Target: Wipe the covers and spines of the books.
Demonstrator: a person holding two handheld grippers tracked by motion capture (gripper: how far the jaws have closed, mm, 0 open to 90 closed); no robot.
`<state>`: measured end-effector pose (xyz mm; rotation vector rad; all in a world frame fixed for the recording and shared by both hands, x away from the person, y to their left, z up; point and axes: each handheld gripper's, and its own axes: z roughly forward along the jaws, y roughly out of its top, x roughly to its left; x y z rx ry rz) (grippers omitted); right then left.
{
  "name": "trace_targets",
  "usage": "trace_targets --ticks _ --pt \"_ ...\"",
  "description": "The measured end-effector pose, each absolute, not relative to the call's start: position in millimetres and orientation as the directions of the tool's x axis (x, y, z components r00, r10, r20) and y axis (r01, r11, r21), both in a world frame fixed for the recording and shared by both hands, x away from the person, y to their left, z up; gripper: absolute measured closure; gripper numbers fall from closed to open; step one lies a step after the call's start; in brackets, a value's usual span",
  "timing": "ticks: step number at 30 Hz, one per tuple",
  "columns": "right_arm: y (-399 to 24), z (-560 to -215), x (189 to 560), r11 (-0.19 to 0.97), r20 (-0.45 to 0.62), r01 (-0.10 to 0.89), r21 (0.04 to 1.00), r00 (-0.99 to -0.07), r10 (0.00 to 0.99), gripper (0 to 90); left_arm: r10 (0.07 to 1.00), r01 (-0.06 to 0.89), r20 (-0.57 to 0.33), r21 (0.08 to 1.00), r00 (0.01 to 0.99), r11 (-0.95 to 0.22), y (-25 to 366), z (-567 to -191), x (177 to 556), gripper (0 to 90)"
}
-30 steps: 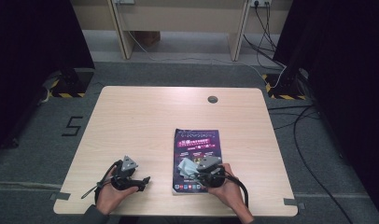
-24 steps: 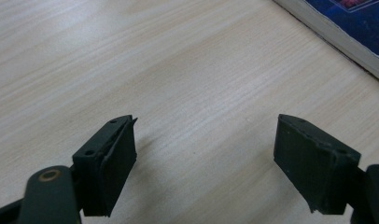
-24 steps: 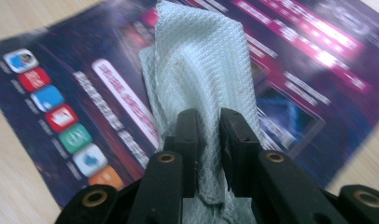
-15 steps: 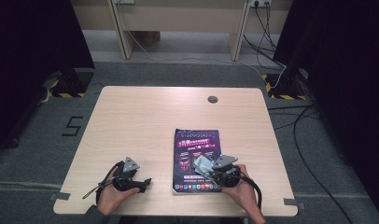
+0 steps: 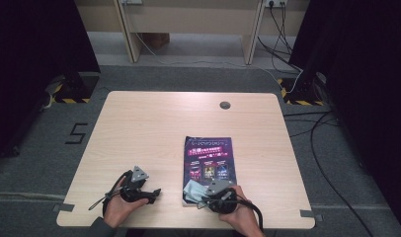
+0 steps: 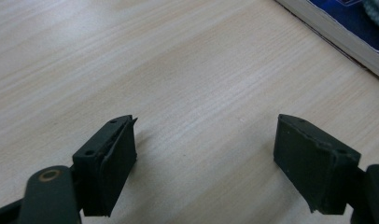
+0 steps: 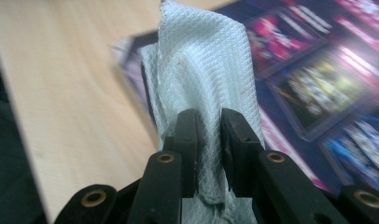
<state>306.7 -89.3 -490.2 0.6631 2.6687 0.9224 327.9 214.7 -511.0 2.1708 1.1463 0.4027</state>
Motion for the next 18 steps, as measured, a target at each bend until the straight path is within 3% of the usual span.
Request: trace_targets --ticks 6,14,18 --pt "-89.2 -489.5 306.4 0.703 -0.068 0.336 0.627 -0.876 0.478 78.3 0.817 0.620 -0.027 0.666 0.575 -0.414 213.5 -510.9 327.2 20.2" --pt "-127.0 -488.5 316.1 0.671 -0.080 0.408 0.619 -0.817 0.570 78.4 0.818 0.609 -0.036 0.687 0.574 -0.397 212.9 -508.7 326.9 20.2" --pt "-144.8 -488.4 318.4 0.645 -0.085 0.448 0.619 -0.778 0.623 78.4 0.806 0.610 -0.091 0.705 0.584 -0.362 207.6 -507.7 325.8 19.4"
